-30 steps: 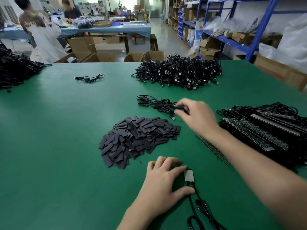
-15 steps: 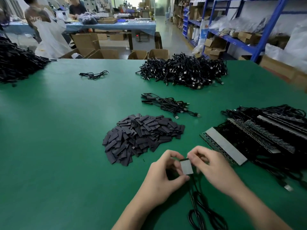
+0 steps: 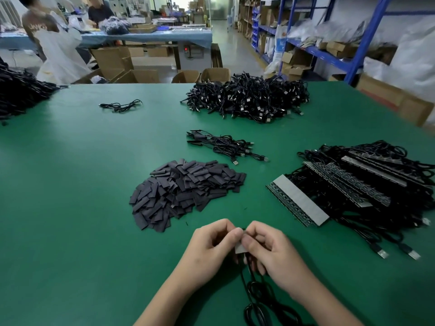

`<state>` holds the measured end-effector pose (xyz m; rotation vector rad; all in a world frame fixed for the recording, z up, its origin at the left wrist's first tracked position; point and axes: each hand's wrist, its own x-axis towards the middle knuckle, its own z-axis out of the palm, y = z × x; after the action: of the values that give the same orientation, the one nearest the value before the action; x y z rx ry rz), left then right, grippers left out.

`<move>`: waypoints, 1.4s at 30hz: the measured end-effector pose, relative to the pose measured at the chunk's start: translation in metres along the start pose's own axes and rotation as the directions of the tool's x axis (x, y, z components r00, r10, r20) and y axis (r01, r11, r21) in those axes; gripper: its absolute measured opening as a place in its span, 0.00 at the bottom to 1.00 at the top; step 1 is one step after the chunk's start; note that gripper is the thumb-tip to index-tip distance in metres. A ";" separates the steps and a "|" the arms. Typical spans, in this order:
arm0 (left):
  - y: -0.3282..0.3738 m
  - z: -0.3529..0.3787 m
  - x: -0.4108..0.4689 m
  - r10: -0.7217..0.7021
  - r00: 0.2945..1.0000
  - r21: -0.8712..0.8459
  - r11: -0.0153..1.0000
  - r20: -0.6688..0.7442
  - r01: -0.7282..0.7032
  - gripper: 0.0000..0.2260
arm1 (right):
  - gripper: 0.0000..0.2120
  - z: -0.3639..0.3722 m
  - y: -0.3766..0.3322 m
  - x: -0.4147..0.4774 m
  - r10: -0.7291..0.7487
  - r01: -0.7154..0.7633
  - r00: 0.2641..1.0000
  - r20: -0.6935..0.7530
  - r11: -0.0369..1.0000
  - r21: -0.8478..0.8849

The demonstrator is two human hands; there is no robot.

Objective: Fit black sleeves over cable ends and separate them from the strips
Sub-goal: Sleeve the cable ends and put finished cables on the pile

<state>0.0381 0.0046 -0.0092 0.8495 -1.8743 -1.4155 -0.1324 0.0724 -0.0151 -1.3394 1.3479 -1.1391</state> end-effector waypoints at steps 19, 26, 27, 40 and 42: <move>-0.003 -0.002 0.002 -0.036 0.995 -0.109 0.993 0.092 0.046 0.18 | 0.14 0.002 0.000 0.002 -0.001 -0.015 0.997 0.083 0.981 0.192; 0.004 0.002 0.004 -0.044 0.999 -0.123 0.992 -0.013 0.042 0.17 | 0.12 -0.001 -0.006 0.001 0.058 -0.066 0.997 0.043 0.972 0.225; 0.004 0.002 0.004 -0.043 0.998 -0.095 0.995 -0.048 0.038 0.17 | 0.12 -0.002 -0.008 0.001 0.060 -0.064 0.998 0.022 0.978 0.198; 0.003 0.003 0.003 0.243 0.916 0.269 0.950 -0.320 -0.158 0.08 | 0.22 0.005 -0.008 -0.004 -0.344 0.171 0.928 -0.143 0.734 -0.657; 0.003 0.004 0.002 0.251 0.912 0.267 0.949 -0.324 -0.167 0.09 | 0.20 0.007 -0.010 -0.005 -0.353 0.198 0.928 -0.116 0.734 -0.650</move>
<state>0.0336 0.0058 -0.0065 0.9140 -1.8057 -0.8537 -0.1236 0.0773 -0.0065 -1.9977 1.8545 -1.1038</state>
